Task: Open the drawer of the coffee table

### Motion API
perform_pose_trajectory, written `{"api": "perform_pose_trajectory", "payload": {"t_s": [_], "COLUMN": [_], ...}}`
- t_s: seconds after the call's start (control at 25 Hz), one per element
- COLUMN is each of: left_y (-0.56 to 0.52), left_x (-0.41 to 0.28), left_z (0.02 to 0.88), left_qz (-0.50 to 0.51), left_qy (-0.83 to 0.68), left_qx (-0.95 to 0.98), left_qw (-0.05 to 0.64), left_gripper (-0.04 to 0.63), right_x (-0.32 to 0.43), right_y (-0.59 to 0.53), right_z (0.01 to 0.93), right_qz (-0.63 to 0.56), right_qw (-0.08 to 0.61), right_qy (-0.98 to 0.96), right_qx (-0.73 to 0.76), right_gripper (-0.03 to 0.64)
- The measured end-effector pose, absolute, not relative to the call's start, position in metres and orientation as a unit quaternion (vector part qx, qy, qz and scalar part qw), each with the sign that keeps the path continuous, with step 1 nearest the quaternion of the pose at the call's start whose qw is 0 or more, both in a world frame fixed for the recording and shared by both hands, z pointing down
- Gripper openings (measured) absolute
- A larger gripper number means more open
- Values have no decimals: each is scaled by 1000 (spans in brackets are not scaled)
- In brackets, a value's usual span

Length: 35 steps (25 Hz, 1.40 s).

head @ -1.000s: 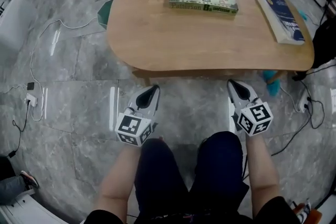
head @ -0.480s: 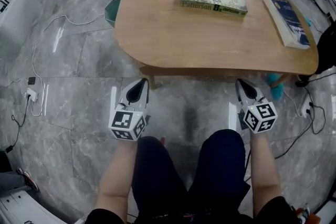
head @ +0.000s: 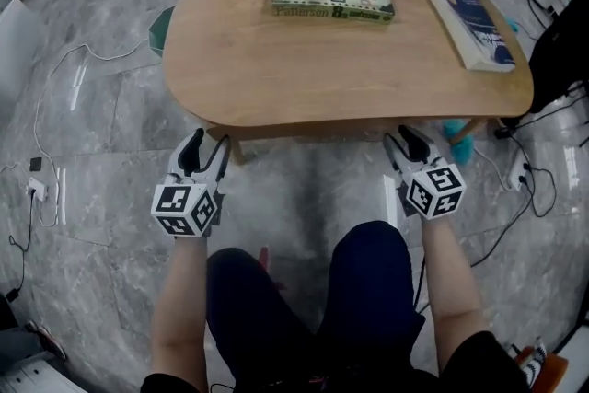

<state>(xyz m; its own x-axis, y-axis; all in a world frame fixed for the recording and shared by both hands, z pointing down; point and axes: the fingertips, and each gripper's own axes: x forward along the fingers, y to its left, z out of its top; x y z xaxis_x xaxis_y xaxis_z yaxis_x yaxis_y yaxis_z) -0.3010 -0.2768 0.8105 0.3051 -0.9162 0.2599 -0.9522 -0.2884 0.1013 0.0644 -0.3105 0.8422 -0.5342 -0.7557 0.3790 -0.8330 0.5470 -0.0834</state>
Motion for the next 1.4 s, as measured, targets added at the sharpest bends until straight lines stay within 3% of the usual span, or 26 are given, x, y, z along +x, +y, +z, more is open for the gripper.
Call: {"api": "perform_pose_trajectory", "payload": {"t_s": [0.56, 1.4], "left_y": [-290, -276], "left_x": [-281, -268], "left_z": [813, 812], "left_qz": [91, 91], "left_qy": [-563, -546], "left_qx": [814, 825], "left_qw": [112, 119], "left_gripper": [305, 311], "right_x": [80, 73], "right_y": [-336, -314], "right_z": [839, 842], "right_qz": [127, 142], "right_qw": [152, 168], "right_qy": [-867, -859], "right_qx": [458, 462], "right_gripper": [213, 212]}}
